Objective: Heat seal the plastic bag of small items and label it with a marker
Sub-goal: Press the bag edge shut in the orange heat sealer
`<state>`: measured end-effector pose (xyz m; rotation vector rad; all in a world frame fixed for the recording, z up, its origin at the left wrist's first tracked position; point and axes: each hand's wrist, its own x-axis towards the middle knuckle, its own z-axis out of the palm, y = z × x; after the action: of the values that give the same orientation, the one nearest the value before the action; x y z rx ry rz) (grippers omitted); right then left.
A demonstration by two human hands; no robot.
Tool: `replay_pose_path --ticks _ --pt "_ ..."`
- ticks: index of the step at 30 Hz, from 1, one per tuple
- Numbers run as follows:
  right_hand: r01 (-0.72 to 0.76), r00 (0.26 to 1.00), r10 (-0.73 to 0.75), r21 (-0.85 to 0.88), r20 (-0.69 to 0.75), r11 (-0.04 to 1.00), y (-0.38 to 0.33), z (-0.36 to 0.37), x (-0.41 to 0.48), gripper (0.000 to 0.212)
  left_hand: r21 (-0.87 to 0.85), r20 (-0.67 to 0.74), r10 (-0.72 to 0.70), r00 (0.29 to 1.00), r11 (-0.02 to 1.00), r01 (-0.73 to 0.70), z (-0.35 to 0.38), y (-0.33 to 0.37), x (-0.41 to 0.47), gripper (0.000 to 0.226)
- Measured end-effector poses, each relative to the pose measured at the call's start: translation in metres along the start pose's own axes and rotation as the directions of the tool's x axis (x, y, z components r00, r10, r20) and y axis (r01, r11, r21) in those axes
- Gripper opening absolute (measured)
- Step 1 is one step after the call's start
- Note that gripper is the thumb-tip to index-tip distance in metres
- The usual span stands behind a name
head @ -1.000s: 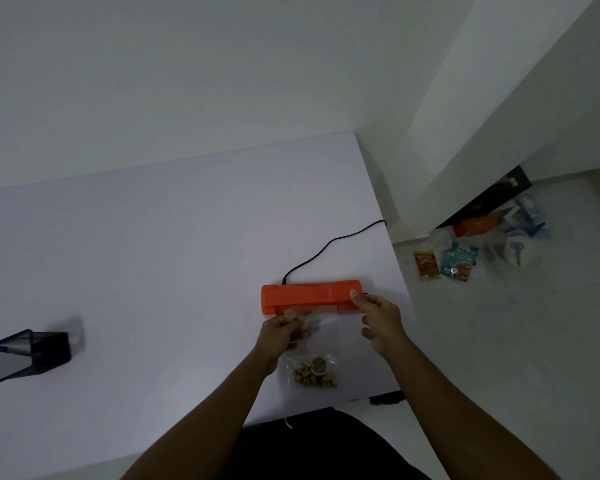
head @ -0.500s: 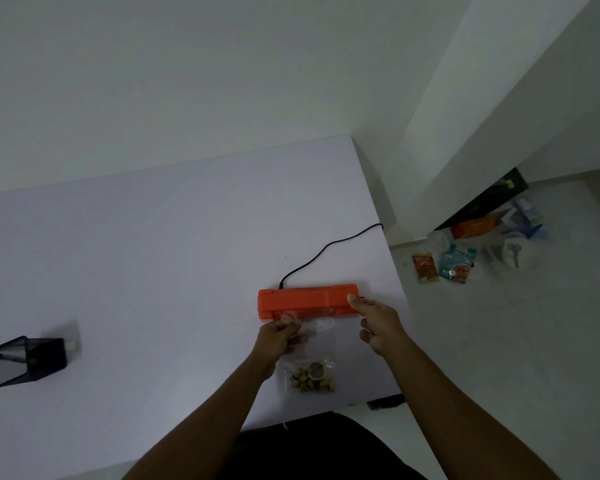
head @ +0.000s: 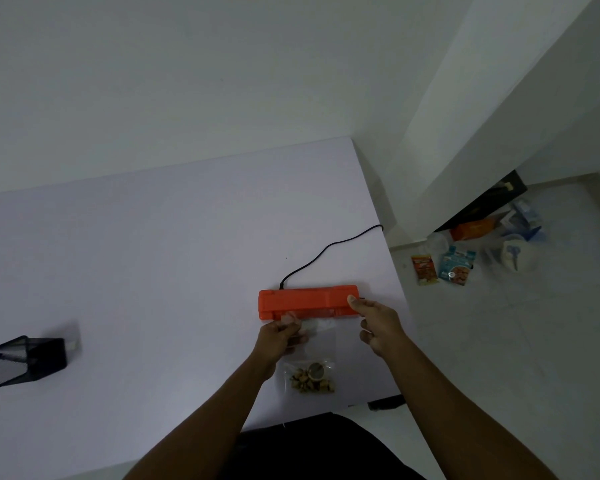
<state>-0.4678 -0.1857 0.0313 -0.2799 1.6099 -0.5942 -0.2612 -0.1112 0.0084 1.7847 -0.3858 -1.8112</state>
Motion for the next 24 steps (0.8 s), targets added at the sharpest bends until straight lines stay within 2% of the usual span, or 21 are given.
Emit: replay_pose_path --ticks 10,14,21,24 --pt "0.024 1.000 -0.025 -0.016 -0.015 1.000 -0.006 0.004 -0.006 0.021 0.006 0.005 0.016 1.000 1.000 -0.016 0.001 0.003 -0.006 0.022" --pt "0.055 0.998 -0.055 -0.019 -0.013 0.998 -0.007 0.005 -0.010 0.026 0.024 0.013 0.017 1.000 1.000 -0.017 -0.001 0.004 -0.008 0.025" --pt "0.247 0.968 -0.241 -0.104 0.065 0.963 -0.025 0.013 -0.056 0.026 0.037 -0.019 0.005 1.000 0.999 -0.004 0.001 0.005 -0.009 0.025" --pt "0.408 0.913 -0.397 -0.244 0.098 0.880 -0.032 0.028 -0.090 0.025 0.041 -0.022 0.008 1.000 0.999 -0.007 0.001 0.006 -0.008 0.023"
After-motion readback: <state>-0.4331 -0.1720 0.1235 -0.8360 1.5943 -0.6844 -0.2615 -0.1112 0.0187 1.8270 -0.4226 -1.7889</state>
